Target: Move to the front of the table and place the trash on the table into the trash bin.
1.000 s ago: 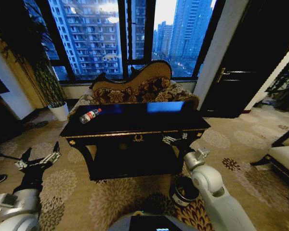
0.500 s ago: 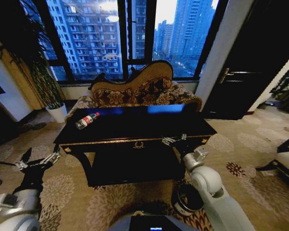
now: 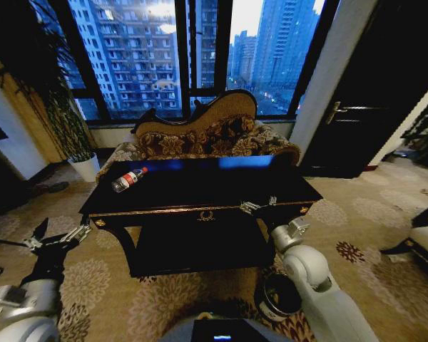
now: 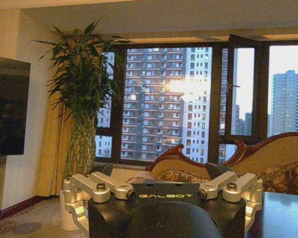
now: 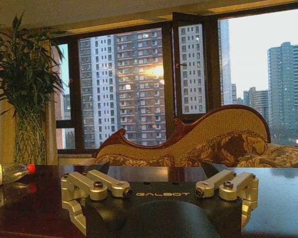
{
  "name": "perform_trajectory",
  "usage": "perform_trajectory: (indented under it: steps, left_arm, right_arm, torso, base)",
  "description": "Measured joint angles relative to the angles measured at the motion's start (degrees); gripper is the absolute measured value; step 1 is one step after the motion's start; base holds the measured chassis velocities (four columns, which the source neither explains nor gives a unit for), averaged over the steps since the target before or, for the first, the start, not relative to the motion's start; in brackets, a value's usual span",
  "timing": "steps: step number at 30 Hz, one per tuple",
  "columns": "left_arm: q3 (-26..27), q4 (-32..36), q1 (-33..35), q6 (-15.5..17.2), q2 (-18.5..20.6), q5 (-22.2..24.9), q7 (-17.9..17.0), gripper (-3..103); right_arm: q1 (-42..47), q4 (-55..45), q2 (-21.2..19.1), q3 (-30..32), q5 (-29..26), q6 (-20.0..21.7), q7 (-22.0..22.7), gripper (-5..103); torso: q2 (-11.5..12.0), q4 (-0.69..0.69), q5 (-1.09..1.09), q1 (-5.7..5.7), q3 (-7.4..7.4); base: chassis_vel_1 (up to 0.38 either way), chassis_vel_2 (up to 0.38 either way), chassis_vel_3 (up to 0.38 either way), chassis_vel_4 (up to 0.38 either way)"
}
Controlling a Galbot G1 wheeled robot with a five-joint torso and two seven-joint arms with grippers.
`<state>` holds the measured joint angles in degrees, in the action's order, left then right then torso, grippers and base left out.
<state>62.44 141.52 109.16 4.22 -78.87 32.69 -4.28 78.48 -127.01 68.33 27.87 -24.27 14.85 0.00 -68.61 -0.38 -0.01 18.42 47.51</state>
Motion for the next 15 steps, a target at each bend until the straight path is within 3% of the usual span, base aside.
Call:
perform_trajectory:
  steps: [15]
  left_arm:
    - [-0.7,-0.6,-0.4,-1.1,-0.2,-1.2,-0.5,100]
  right_arm:
    - [-0.3,0.3,-0.2,0.2,-0.3,0.2,0.0,100]
  torso:
    - [0.0,0.0,0.0,0.0,0.0]
  base:
    - [0.0,0.0,0.0,0.0]
